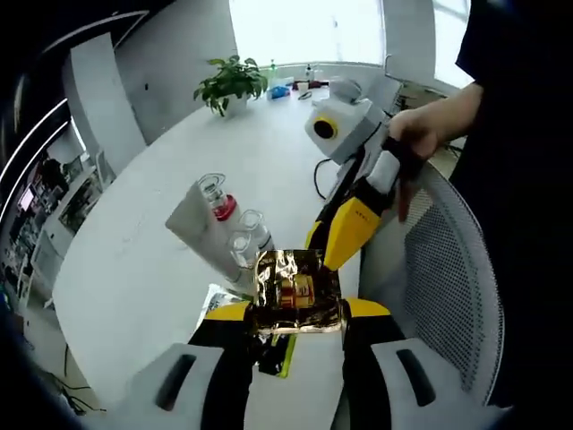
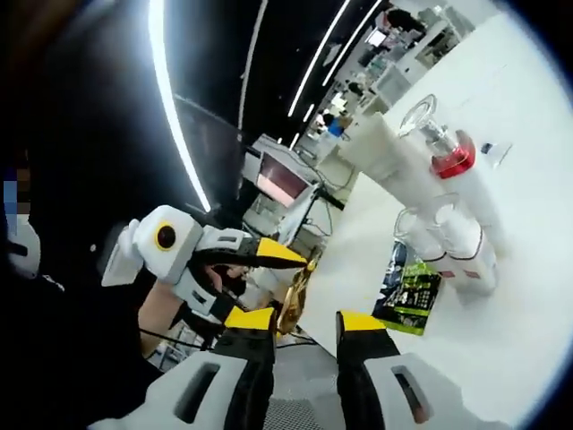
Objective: Arrange the skincare products in the storage area until every visible bottle or jar stands upright without overlapping.
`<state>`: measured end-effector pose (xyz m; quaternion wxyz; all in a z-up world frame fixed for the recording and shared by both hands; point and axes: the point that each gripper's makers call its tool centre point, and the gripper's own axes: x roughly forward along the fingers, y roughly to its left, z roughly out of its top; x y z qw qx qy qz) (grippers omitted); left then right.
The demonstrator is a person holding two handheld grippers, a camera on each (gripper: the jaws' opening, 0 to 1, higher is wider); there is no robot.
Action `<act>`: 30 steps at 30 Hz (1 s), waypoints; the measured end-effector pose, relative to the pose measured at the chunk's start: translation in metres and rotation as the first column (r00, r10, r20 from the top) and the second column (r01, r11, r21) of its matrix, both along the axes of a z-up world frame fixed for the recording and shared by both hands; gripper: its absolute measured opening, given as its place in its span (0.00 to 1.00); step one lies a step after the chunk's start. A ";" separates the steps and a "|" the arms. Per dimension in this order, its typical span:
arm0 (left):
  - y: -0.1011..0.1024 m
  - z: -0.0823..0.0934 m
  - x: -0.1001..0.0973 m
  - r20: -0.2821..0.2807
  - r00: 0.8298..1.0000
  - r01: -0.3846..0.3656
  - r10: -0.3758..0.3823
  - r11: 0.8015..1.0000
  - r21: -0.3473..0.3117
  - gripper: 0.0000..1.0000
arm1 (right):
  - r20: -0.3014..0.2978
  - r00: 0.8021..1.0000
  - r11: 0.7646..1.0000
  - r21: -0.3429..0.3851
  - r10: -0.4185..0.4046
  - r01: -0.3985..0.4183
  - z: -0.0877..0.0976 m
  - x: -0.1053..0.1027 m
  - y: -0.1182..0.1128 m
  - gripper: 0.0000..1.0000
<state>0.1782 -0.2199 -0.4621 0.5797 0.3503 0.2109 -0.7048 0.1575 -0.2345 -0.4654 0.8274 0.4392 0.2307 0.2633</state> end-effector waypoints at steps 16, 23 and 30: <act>-0.004 -0.001 -0.005 -0.053 0.999 -0.006 0.005 1.000 -0.026 0.41 | -0.024 0.999 0.997 0.076 -0.029 0.031 0.002 -0.001 0.001 0.00; -0.005 0.013 0.012 -0.325 0.921 -0.274 0.213 0.949 -0.154 0.40 | 0.033 0.998 0.998 0.034 -0.057 0.055 0.005 -0.003 -0.007 0.00; 0.003 0.010 0.014 -0.597 0.724 -0.507 0.345 0.853 -0.122 0.36 | 0.076 0.992 0.993 0.071 -0.097 0.091 0.013 0.000 -0.012 0.00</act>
